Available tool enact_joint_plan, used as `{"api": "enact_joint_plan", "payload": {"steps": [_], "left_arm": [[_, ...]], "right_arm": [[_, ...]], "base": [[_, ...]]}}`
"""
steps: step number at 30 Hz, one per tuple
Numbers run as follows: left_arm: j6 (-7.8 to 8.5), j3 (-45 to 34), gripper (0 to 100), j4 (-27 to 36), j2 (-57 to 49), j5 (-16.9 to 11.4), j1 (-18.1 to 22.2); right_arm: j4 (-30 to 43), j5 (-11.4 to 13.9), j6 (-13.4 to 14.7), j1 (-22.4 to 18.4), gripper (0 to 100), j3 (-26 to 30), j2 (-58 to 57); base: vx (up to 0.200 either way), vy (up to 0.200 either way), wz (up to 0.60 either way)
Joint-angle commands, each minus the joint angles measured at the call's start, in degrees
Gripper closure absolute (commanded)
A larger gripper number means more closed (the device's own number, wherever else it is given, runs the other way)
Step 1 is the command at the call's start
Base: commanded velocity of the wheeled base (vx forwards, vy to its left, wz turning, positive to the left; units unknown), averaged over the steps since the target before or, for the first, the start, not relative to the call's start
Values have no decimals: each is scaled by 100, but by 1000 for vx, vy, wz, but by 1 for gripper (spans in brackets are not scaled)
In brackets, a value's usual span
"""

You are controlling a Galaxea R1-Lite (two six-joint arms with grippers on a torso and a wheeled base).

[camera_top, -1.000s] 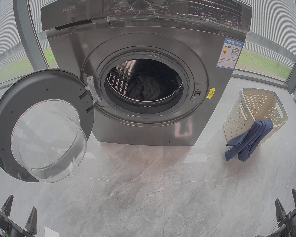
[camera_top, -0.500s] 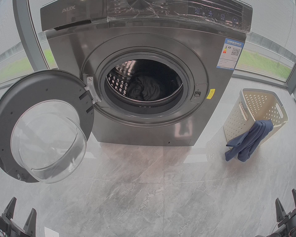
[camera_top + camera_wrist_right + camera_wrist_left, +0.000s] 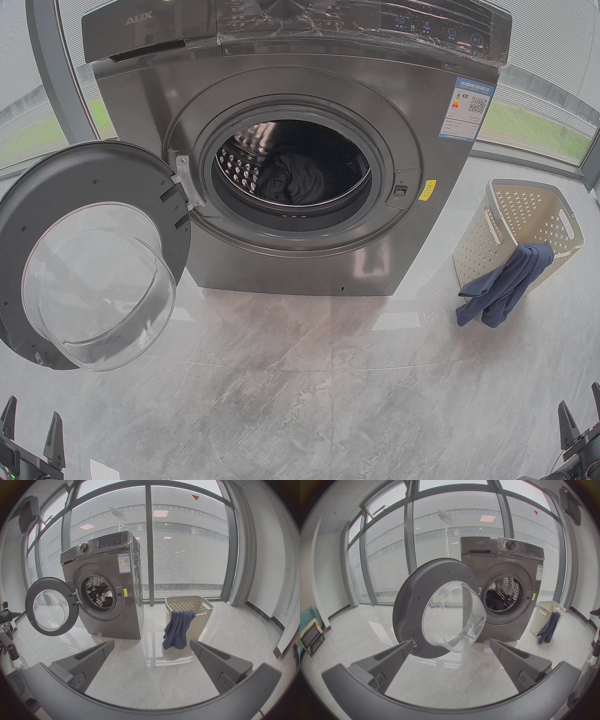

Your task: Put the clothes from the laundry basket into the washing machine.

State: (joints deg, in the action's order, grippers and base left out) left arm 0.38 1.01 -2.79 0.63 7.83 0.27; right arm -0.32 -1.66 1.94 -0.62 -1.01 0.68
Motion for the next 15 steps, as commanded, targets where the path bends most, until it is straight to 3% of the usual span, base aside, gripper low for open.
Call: {"api": "enact_joint_plan", "payload": {"steps": [1, 4, 5, 9, 15], "left_arm": [[15, -92, 0, -11, -55, -194, -9], [-20, -101, 0, 297, -55, -923, -18], [-55, -84, 0, 349, -46, -976, -18], [-73, -101, 0, 270, -55, -844, -9], [-99, -101, 0, 270, -46, -844, -9]], "right_arm": [[-3, -1, 0, 1, 0, 92, -68], [-3, -1, 0, 1, 0, 92, -68], [-3, -1, 0, 1, 0, 92, -68], [-3, -1, 0, 1, 0, 92, -68], [-3, -1, 0, 1, 0, 92, -68]], "base": [[0, 0, 0], [0, 0, 0], [0, 0, 0], [0, 0, 0], [0, -200, 0]]}}
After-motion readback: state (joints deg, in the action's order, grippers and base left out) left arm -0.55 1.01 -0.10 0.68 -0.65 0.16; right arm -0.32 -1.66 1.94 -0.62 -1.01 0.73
